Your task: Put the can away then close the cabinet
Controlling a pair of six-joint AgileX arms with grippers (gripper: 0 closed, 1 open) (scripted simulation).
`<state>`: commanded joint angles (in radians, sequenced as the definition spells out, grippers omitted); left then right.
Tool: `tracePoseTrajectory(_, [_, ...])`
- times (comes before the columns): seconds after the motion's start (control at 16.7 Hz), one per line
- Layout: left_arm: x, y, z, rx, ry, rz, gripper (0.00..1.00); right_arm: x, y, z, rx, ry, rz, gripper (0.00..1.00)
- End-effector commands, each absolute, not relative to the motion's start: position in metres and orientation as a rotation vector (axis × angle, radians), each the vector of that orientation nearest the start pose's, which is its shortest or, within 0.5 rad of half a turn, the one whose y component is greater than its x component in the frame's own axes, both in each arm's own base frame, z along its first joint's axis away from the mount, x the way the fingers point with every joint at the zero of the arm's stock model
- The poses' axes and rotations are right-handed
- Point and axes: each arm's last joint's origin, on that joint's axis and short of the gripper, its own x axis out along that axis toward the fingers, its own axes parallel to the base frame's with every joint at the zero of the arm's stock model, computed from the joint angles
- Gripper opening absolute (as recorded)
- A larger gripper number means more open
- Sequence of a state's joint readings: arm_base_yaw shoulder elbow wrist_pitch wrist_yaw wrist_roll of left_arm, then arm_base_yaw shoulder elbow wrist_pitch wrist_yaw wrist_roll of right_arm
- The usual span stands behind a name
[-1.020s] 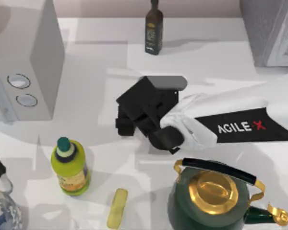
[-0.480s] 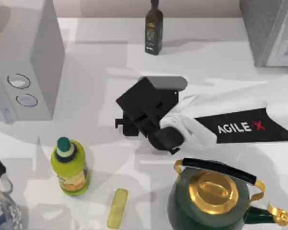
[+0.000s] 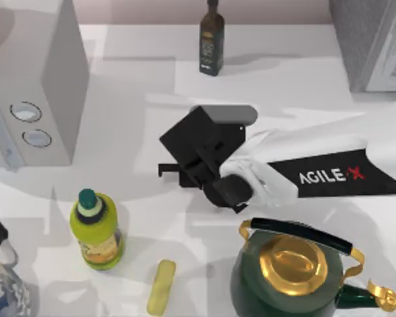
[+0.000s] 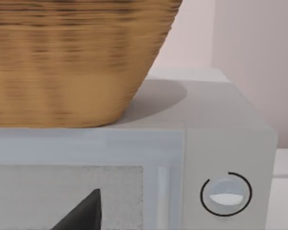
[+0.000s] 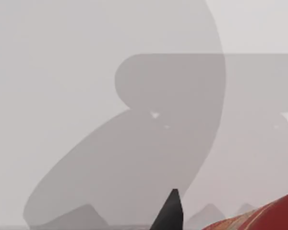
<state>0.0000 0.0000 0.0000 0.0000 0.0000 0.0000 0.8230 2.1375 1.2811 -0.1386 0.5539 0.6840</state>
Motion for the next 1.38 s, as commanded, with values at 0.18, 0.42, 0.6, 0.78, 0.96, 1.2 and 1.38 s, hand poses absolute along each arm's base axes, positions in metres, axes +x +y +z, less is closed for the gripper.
tracePoseTrajectory(0.18, [0.106, -0.001, 0.160, 0.000, 0.000, 0.000, 1.00, 0.298, 0.303, 0.097, 0.006, 0.794, -0.009, 0.00])
tracePoseTrajectory(0.42, [0.106, -0.001, 0.160, 0.000, 0.000, 0.000, 1.00, 0.298, 0.303, 0.097, 0.006, 0.794, -0.009, 0.00])
tracePoseTrajectory(0.6, [0.106, -0.001, 0.160, 0.000, 0.000, 0.000, 1.00, 0.299, 0.303, 0.098, 0.009, 0.793, -0.010, 0.00])
tracePoseTrajectory(0.78, [0.106, -0.001, 0.160, 0.000, 0.000, 0.000, 1.00, 0.302, 0.310, 0.123, 0.025, 0.776, 0.002, 0.00])
tracePoseTrajectory(0.96, [0.106, -0.001, 0.160, 0.000, 0.000, 0.000, 1.00, 0.304, 0.314, 0.158, 0.015, 0.788, 0.001, 0.00])
tracePoseTrajectory(1.2, [0.106, -0.001, 0.160, 0.000, 0.000, 0.000, 1.00, 0.300, 0.309, 0.208, -0.018, 0.816, -0.016, 0.00])
tracePoseTrajectory(1.38, [0.106, -0.001, 0.160, 0.000, 0.000, 0.000, 1.00, 0.299, 0.303, 0.243, 0.003, 0.798, -0.013, 0.00])
